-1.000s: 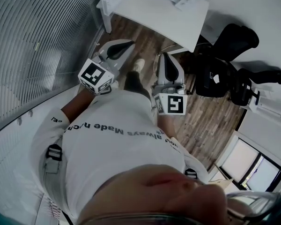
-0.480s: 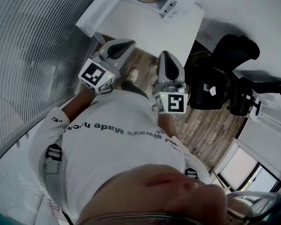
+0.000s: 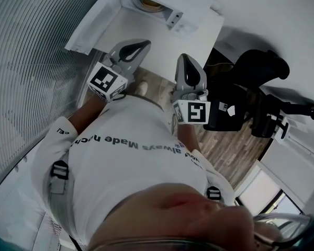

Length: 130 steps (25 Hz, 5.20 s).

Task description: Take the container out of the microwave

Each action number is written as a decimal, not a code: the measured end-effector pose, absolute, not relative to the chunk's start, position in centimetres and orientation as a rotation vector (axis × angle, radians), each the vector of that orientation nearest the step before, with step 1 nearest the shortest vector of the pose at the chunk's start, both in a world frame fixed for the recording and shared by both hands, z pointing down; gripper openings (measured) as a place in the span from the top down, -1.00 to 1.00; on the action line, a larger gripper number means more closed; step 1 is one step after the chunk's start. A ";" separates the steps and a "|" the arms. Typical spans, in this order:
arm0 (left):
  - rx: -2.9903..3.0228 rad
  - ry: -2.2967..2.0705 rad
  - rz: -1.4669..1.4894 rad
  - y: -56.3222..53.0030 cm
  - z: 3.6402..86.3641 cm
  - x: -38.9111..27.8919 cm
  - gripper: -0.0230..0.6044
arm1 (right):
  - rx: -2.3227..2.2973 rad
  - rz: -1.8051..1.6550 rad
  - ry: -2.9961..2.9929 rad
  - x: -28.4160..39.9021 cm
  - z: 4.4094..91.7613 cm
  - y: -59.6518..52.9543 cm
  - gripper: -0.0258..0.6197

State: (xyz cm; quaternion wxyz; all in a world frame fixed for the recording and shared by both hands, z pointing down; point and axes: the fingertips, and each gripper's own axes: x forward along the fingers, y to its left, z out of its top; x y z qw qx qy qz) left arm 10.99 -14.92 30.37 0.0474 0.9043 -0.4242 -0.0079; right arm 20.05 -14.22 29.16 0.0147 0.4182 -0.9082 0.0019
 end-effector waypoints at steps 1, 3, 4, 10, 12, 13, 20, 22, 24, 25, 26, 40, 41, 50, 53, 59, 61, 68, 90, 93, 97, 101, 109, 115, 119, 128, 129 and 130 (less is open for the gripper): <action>2.752 -1.303 -0.027 -15.6 30.5 11.0 0.92 | 1.294 0.009 -2.832 20.0 29.2 -14.9 0.92; 2.748 -1.316 -0.029 -16.6 30.4 10.9 0.92 | 1.276 0.007 -2.844 19.8 29.1 -15.9 0.92; 2.746 -1.320 -0.027 -17.0 30.4 10.8 0.92 | 1.268 0.005 -2.848 19.7 29.0 -16.2 0.92; 2.748 -1.312 -0.028 -19.3 30.6 9.5 0.92 | 1.266 -0.008 -2.859 17.9 28.6 -18.4 0.92; 2.752 -1.301 -0.042 -20.3 30.6 8.5 0.92 | 1.265 -0.020 -2.854 16.7 28.5 -19.3 0.92; 2.754 -1.294 -0.048 -20.7 30.5 7.9 0.92 | 1.265 -0.025 -2.850 16.0 28.5 -19.8 0.92; 2.787 -1.248 -0.063 -23.9 29.3 2.4 0.92 | 1.266 -0.060 -2.851 9.1 26.9 -22.9 0.92; 2.794 -1.241 -0.073 -24.8 29.0 0.5 0.92 | 1.265 -0.071 -2.848 6.9 26.7 -23.8 0.92; 2.797 -1.229 -0.081 -25.5 28.8 -1.1 0.92 | 1.270 -0.075 -2.844 5.0 26.5 -24.4 0.92; 2.800 -1.219 -0.082 -25.7 28.8 -1.9 0.92 | 1.274 -0.079 -2.843 4.1 26.4 -24.6 0.92; 2.806 -1.206 -0.079 -25.9 29.0 -2.6 0.92 | 1.277 -0.083 -2.840 3.2 26.5 -24.8 0.92; 2.794 -1.138 -0.071 -27.2 30.5 -6.4 0.92 | 1.296 -0.052 -2.768 -1.4 28.7 -26.0 0.92; 2.785 -1.136 -0.076 -27.2 30.5 -6.3 0.92 | 1.303 -0.049 -2.763 -1.4 28.6 -26.0 0.92; 2.749 -1.108 -0.040 -28.6 33.6 -5.6 0.92 | 1.291 0.000 -2.679 -0.2 32.7 -27.2 0.91; 2.733 -1.108 -0.003 -29.1 34.8 -5.6 0.92 | 1.286 0.054 -2.644 0.2 34.3 -28.0 0.88; 2.679 -1.127 0.041 -30.7 38.6 -5.1 0.92 | 1.295 0.172 -2.590 1.3 39.1 -30.4 0.78; 2.658 -1.136 0.055 -31.2 39.9 -5.0 0.92 | 1.302 0.211 -2.568 1.6 41.1 -31.3 0.75; 2.622 -1.177 0.091 -33.1 44.5 -4.7 0.92 | 1.390 0.327 -2.498 2.7 47.7 -35.4 0.66; 2.566 -1.250 0.178 -39.4 54.3 -5.1 0.92 | 1.596 0.436 -2.375 3.2 59.0 -45.1 0.54; 2.552 -1.250 0.194 -39.8 55.0 -5.2 0.92 | 1.630 0.433 -2.362 3.6 59.8 -46.0 0.50; 2.545 -1.248 0.189 -41.3 58.2 -3.8 0.92 | 1.672 0.444 -2.355 5.4 63.1 -48.4 0.49; 2.541 -1.245 0.192 -41.9 59.5 -3.4 0.92 | 1.693 0.440 -2.348 5.6 64.1 -49.8 0.46; 2.521 -1.257 0.197 -42.7 59.5 -4.5 0.92 | 1.685 0.490 -2.334 4.0 65.0 -51.1 0.41; 2.505 -1.260 0.203 -42.9 60.3 -4.5 0.92 | 1.646 0.573 -2.323 3.7 66.1 -51.0 0.45; 2.492 -1.262 0.206 -43.0 60.6 -4.7 0.92 | 1.681 0.552 -2.298 3.9 65.8 -51.3 0.44; 2.487 -1.269 0.207 -42.9 60.2 -5.5 0.92 | 1.670 0.678 -2.241 3.6 67.6 -52.1 0.50; 2.485 -1.270 0.207 -42.9 60.3 -5.6 0.92 | 1.676 0.684 -2.242 3.5 67.6 -52.2 0.53; 2.484 -1.272 0.206 -42.9 60.4 -5.6 0.92 | 1.683 0.689 -2.242 3.4 67.5 -52.3 0.57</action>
